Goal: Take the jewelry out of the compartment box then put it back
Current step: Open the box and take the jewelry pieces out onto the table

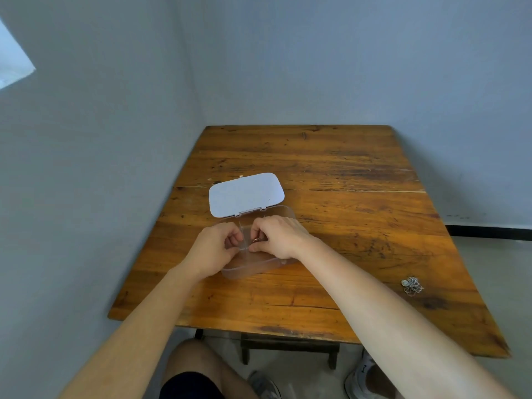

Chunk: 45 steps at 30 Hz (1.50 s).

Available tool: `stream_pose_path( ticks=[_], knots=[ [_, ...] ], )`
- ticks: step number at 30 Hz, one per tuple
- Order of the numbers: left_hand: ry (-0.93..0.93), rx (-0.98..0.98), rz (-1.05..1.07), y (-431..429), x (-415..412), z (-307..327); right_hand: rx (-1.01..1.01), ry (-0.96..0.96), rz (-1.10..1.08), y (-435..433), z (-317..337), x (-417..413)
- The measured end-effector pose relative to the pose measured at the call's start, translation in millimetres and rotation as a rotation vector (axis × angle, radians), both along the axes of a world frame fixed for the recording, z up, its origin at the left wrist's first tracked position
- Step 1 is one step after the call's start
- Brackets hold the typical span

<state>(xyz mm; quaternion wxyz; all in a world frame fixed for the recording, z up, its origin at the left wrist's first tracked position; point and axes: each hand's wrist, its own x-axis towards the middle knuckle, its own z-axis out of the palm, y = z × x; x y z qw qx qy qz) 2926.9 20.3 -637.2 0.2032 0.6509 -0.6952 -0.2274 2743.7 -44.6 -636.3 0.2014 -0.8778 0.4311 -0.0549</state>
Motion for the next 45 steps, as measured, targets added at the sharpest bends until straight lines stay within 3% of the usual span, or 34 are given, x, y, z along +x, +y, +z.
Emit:
stream_pose_path(
  ticks=[13, 19, 25, 36, 45],
  knots=[
    [0.287, -0.109, 0.145, 18, -3, 12, 0.106, -0.192, -0.096, 5, 8, -14],
    [0.392, -0.208, 0.194, 16, -1, 39, 0.114, -0.5, -0.299, 7, 26, -17],
    [0.379, -0.35, 0.107, 10, -20, 73, 0.089, -0.728, -0.464, 7, 60, -52],
    [0.532, -0.501, -0.031, 2, -95, 150, -0.083, -0.837, -0.559, 49, 126, -144],
    [0.511, -0.513, -0.151, -14, -165, 171, -0.247, -0.828, -0.684, 73, 165, -221]
  ],
)
